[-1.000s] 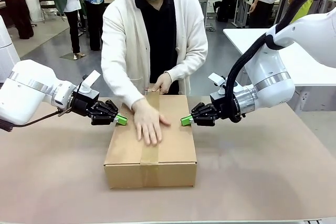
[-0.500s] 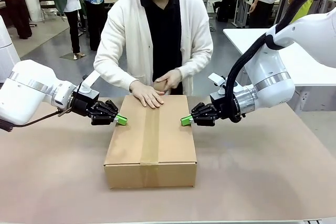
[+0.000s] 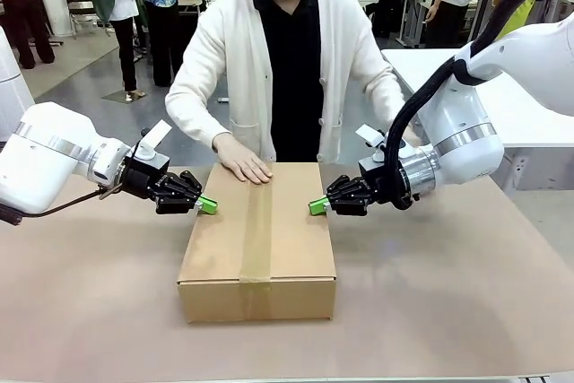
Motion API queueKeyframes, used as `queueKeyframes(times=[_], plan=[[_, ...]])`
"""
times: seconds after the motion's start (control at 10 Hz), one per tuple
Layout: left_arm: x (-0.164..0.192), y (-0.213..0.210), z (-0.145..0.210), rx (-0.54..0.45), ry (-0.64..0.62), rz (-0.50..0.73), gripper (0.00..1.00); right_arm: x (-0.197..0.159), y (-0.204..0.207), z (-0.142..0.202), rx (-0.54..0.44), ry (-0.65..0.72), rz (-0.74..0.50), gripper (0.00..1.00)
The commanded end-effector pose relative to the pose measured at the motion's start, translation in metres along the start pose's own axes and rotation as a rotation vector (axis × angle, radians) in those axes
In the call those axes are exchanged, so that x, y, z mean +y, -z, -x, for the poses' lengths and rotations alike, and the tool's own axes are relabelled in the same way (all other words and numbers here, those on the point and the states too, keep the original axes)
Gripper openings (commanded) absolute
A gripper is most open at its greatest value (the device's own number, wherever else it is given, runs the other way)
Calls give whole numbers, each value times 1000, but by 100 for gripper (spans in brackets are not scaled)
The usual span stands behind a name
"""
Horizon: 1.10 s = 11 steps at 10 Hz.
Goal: Wrap the clocks to prevent damage.
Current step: After the human seals the box with tape, release both hands from the side flaps of the Package Box.
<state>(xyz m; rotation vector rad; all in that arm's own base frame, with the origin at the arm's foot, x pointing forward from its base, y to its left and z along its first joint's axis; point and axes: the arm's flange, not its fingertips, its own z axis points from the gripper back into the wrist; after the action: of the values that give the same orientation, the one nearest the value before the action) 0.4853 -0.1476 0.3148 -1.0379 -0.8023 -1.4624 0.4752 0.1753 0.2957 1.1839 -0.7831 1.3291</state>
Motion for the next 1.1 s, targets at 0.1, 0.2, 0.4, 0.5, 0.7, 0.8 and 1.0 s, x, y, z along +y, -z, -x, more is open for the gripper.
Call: queueKeyframes(times=[0.1, 0.2, 0.4, 0.5, 0.7, 0.8, 1.0], plan=[[0, 2, 3, 1, -3, -10, 0, 0, 2, 2, 5, 0, 5, 1], [0, 2, 3, 1, -3, -10, 0, 0, 2, 2, 5, 0, 5, 1], [0, 2, 3, 1, -3, -10, 0, 0, 2, 2, 5, 0, 5, 1], [0, 2, 3, 1, -3, -10, 0, 0, 2, 2, 5, 0, 5, 1], [0, 2, 3, 1, -3, -10, 0, 0, 2, 2, 5, 0, 5, 1], [0, 2, 3, 1, -3, -10, 0, 0, 2, 2, 5, 0, 5, 1], [4, -11, -20, 39, -10, 20, 0, 0, 0, 0, 0, 0, 0, 1]])
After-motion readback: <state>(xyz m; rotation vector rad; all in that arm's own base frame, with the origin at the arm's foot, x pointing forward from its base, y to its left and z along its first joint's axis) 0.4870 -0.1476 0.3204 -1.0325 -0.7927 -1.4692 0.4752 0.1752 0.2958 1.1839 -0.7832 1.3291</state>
